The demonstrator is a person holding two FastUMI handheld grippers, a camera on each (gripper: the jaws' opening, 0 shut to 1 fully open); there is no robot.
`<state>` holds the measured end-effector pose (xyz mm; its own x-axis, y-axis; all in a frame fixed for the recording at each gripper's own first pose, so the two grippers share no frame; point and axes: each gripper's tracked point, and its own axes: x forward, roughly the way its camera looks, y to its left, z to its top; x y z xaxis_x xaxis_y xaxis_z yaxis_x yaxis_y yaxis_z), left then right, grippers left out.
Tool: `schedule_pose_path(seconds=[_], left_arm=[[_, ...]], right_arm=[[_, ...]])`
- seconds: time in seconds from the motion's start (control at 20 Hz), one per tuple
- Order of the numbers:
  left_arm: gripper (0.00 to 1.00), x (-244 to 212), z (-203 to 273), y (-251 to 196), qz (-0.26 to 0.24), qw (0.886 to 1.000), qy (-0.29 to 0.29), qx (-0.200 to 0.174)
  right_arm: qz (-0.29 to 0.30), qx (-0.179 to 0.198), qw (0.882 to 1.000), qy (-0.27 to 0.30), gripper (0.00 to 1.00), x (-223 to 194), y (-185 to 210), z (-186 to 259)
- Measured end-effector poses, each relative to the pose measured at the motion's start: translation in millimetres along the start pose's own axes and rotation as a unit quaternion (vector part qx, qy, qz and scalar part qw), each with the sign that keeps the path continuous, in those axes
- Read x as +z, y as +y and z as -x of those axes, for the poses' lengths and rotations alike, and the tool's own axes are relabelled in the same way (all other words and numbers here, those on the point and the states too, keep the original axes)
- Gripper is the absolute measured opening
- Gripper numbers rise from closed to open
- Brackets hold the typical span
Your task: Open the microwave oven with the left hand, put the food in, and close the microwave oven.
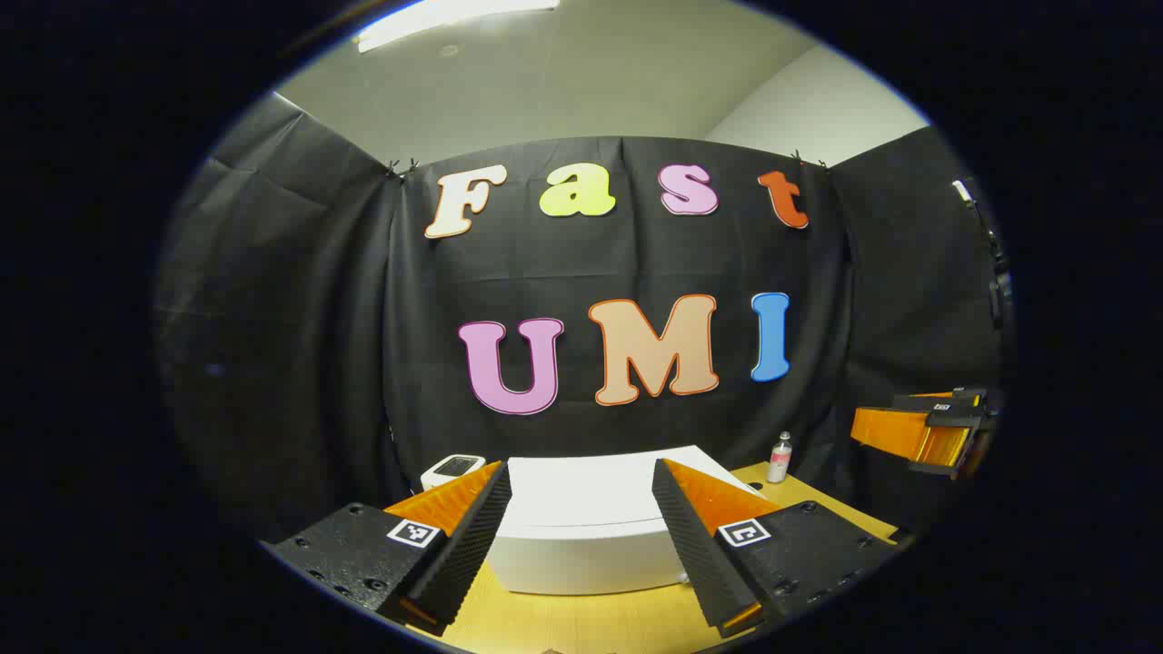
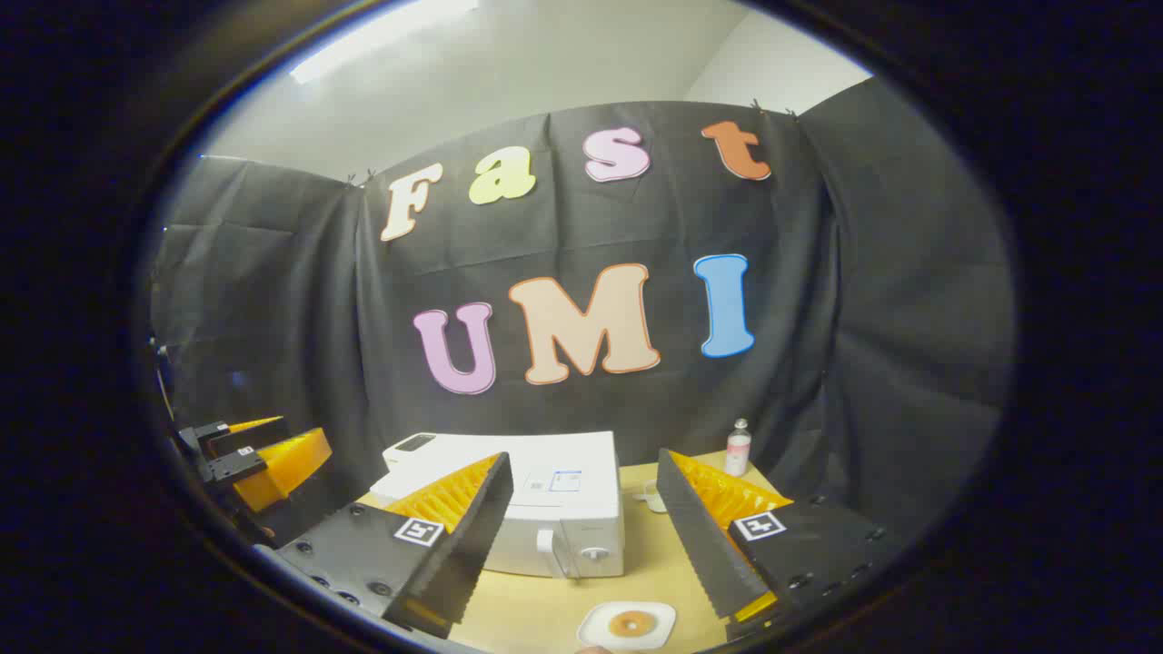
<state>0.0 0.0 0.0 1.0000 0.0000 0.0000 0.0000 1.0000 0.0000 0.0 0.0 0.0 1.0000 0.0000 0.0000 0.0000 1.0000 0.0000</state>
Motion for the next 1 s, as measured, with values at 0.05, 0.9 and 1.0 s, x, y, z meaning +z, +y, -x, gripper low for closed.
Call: schedule_pose_path(seconds=[0.05,0.9,1.0], left_arm=[[0.95,-1.4,2.8,-3.2,-0.001,1.000,0.002,-0.003],[0.96,-8.5,0.8,-28.2,0.050,0.998,0.024,0.039],[0.96,-20.0,0.0,-27.9,0.057,0.996,0.040,0.047]], right_arm=[[0.004,-0.009,1.000,0.003,0.93,-1.6,-5.5,4.0],[0.016,-0.017,1.000,0.019,0.99,-2.6,-56.9,-5.1],[0.014,-0.018,1.000,0.021,0.99,-3.7,-62.3,-7.4]])
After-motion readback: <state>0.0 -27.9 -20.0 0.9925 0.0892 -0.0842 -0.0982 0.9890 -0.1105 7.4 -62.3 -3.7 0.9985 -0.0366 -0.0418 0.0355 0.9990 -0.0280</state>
